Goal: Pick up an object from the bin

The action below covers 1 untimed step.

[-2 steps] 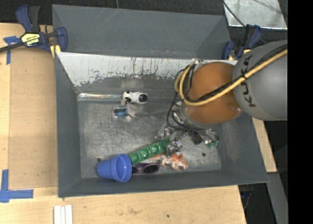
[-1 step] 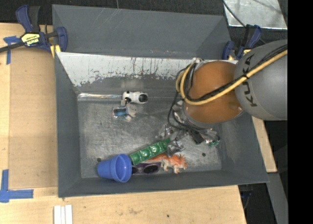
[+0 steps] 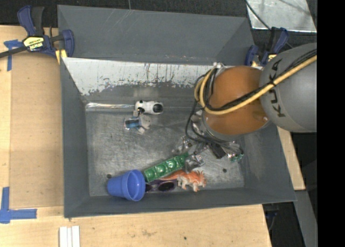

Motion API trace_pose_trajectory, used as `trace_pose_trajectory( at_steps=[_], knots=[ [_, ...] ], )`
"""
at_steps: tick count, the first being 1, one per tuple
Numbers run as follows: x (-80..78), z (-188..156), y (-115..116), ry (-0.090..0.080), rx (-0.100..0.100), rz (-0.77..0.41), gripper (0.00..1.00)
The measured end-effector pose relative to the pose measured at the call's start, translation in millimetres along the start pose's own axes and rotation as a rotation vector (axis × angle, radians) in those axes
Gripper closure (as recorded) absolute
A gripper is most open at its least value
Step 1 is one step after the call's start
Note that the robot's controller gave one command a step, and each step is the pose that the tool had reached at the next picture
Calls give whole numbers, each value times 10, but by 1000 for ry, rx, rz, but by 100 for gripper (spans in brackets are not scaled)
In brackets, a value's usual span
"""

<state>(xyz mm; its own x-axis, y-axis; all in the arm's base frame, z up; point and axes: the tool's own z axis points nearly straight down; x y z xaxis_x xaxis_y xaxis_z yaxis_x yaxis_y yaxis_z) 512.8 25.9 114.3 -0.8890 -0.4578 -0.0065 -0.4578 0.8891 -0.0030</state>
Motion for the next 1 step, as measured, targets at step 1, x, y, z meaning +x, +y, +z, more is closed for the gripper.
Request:
trace_pose_trajectory(
  at_steps=[1],
  knots=[
    [-3, -33, -1, 1, 0, 0, 100]
  ],
)
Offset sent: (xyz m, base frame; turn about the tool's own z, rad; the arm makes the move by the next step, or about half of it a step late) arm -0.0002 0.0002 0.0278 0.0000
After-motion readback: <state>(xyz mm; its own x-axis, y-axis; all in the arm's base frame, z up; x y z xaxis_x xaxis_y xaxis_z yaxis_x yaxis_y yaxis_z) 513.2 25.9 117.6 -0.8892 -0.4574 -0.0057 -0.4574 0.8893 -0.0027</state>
